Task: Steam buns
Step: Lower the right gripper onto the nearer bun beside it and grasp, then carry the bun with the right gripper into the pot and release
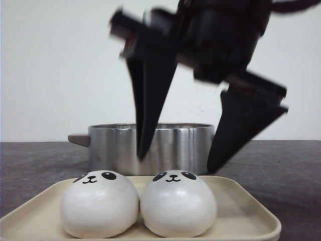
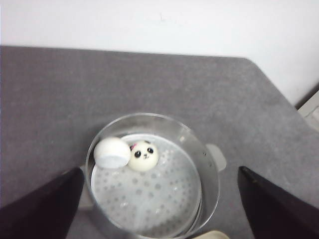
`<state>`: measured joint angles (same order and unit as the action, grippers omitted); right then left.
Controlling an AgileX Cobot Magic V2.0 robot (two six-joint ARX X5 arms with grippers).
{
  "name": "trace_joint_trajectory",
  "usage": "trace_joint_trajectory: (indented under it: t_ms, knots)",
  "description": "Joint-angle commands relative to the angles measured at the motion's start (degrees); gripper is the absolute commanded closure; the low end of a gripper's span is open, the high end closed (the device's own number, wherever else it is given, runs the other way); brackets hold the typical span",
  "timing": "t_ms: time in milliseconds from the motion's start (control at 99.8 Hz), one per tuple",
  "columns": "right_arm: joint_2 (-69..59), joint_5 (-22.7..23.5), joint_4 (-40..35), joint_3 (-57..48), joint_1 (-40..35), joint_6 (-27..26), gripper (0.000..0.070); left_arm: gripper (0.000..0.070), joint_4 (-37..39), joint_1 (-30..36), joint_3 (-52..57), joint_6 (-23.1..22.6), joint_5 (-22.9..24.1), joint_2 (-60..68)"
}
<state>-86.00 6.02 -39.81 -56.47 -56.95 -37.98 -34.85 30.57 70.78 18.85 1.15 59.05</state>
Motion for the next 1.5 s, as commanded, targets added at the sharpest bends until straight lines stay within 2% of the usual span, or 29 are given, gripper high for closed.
trace_joint_trajectory:
  t_ms: [0,70,120,170,200,220,250,270,441,581,781,921,1052,1292,1322,1342,1402,1412,1462,1492]
  knots:
    - [-3.0,-0.5,0.3,-0.2,-0.6,-0.6,0.019,0.0104,0.3,0.3,1.1,0.0,-0.1,0.6]
    - [-5.2,-1.4,0.3,-0.2,-0.5,-0.7,0.0202,0.0104,0.3,0.3,1.1,0.0,-0.1,0.6]
    - [-6.4,-2.0,0.5,-0.2,-0.5,-0.7,0.0271,0.0104,0.3,0.3,1.1,0.0,-0.1,0.6]
    - [-7.3,-2.5,0.7,-0.2,-0.5,-0.8,0.0423,0.0104,0.2,0.3,1.1,0.0,-0.1,0.6]
    - [-7.6,-2.9,0.8,-0.2,-0.5,-0.8,0.0568,0.0104,0.1,0.3,1.1,0.0,-0.1,0.6]
    - [-7.7,-3.2,1.0,-0.2,-0.5,-0.8,0.07,0.0104,0.1,0.3,1.1,0.0,-0.1,0.6]
    - [-7.8,-3.3,1.2,-0.2,-0.5,-0.5,0.07,0.0104,0.1,0.3,1.1,0.0,-0.1,0.6]
    - [-7.8,-3.4,1.4,-0.2,-0.5,-0.4,0.0677,0.0104,0.1,0.3,1.1,0.0,-0.1,0.6]
    - [-3.9,-6.4,2.0,-1.4,-0.7,-0.4,0.0685,0.0104,0.1,0.3,1.1,0.0,-0.1,0.6]
    - [3.8,-8.1,1.9,-6.6,-1.3,0.1,0.0688,0.0104,0.1,0.3,1.1,0.0,-0.1,0.6]
    - [7.7,-15.4,2.1,-18.8,0.8,8.2,0.0691,0.0104,0.2,0.3,1.1,0.0,-0.1,0.6]
    - [4.2,-14.1,2.4,-22.4,7.5,12.1,0.0691,0.0104,0.1,0.3,1.1,0.0,-0.1,0.6]
    - [-2.2,-11.1,2.5,-22.4,13.4,14.6,0.0691,0.0104,-0.7,0.3,1.1,0.0,-0.1,0.6]
    - [-14.1,-5.0,5.9,-22.4,18.5,17.4,0.0683,0.0104,-9.0,2.7,0.7,0.0,-0.3,0.6]
    - [-15.0,-4.5,6.3,-22.4,18.8,17.4,0.0645,0.0104,-10.1,3.3,0.4,0.0,-0.3,0.6]
    - [-15.7,-4.3,6.5,-22.4,18.9,17.4,0.0593,0.0104,-10.5,3.6,0.3,0.0,-0.3,0.6]
    - [-16.7,-4.3,6.6,-22.4,19.1,17.2,0.0364,0.0104,-11.8,4.7,-0.3,0.0,-0.3,0.6]
    - [-16.9,-4.3,6.6,-22.4,19.3,17.2,0.0304,0.0104,-12.0,5.1,-0.6,0.0,-0.3,0.6]
    - [-17.1,-4.3,6.6,-22.4,19.3,17.2,0.0193,0.0104,-12.3,5.9,-1.4,0.0,-0.3,0.6]
    - [-17.2,-4.4,6.7,-22.4,19.3,17.2,0.0183,0.0104,-12.3,6.6,-2.3,0.1,-0.3,0.6]
